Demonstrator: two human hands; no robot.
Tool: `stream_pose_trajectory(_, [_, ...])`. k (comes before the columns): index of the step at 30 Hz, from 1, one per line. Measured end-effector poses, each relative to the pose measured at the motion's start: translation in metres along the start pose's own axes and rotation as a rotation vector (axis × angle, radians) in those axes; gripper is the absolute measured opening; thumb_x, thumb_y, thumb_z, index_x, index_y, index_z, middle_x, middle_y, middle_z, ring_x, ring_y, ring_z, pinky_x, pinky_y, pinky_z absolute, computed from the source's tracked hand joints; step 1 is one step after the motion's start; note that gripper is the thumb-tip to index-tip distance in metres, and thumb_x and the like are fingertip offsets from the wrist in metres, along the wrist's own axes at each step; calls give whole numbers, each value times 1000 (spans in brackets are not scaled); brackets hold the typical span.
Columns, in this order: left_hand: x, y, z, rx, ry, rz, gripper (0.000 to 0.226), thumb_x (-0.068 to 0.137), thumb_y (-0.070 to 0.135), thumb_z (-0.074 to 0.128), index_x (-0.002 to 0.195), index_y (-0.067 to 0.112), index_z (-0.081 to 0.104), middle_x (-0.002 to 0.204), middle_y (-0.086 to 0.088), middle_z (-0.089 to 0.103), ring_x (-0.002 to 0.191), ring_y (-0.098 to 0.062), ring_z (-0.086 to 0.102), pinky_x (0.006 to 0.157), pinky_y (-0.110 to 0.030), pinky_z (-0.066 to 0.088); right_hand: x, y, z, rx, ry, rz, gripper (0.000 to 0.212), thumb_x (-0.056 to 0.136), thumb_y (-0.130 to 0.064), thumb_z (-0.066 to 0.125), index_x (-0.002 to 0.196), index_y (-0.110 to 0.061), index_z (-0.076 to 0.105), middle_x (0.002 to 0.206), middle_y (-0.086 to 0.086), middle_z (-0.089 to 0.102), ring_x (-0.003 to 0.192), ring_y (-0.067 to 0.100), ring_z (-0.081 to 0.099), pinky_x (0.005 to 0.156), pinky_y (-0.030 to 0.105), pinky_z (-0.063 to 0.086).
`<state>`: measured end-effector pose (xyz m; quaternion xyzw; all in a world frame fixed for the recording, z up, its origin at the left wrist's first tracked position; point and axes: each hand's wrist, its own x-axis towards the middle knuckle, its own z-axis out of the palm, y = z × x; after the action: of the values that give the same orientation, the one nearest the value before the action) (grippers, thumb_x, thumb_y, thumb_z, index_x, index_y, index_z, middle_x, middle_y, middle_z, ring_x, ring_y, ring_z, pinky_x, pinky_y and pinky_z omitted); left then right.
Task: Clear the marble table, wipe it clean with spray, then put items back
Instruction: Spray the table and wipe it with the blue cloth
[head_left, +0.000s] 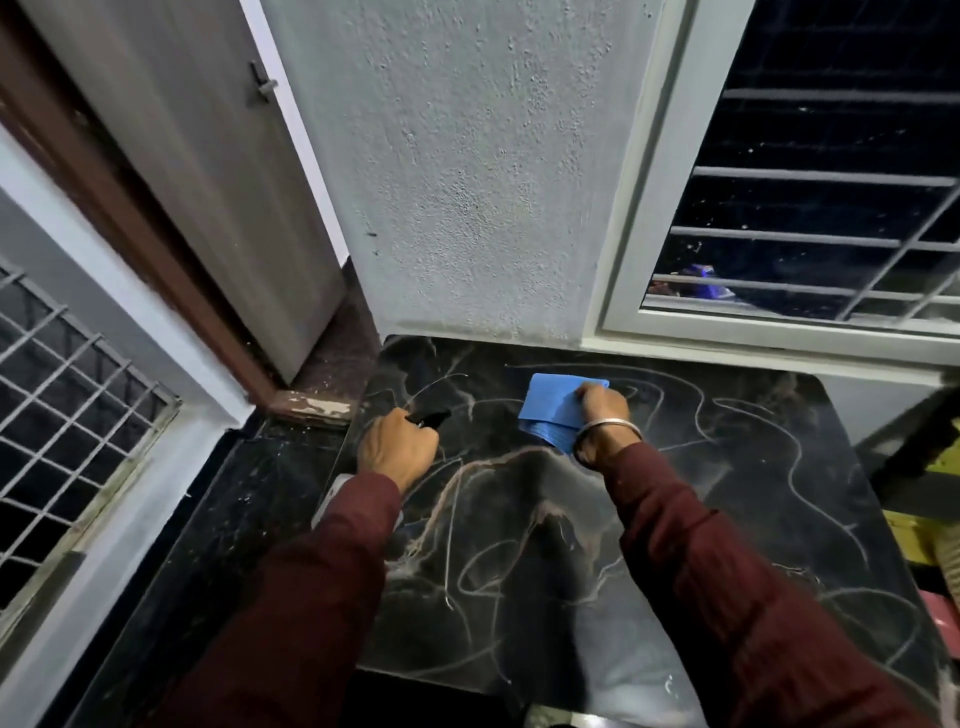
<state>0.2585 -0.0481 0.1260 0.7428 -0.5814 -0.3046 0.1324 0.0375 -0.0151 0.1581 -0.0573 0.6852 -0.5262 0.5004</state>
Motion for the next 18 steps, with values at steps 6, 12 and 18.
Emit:
stream_pose_trajectory(6, [22, -3, 1, 2, -19, -107, 44, 93, 35, 58, 127, 8, 63, 130, -18, 65, 118, -38, 60, 98, -41, 48, 19, -5, 18, -37, 11, 7, 31, 95, -9, 44, 124, 2, 50, 75, 7, 47, 59, 19, 46, 47, 25, 31])
stream_pose_trajectory(12, [46, -10, -3, 21, -25, -98, 47, 91, 35, 61, 130, 8, 62, 133, -18, 63, 121, -38, 59, 100, -40, 45, 26, -2, 39, -116, 43, -26, 34, 92, -13, 48, 122, 3, 52, 101, 15, 54, 76, 26, 53, 69, 31, 40])
stream_pose_trajectory(18, [82, -29, -17, -29, -77, -55, 48, 88, 35, 62, 128, 8, 64, 133, -16, 64, 120, -37, 60, 102, -40, 48, 30, 12, 65, -186, 125, -53, 31, 94, -13, 48, 118, 6, 54, 102, 13, 54, 87, 24, 50, 61, 21, 43])
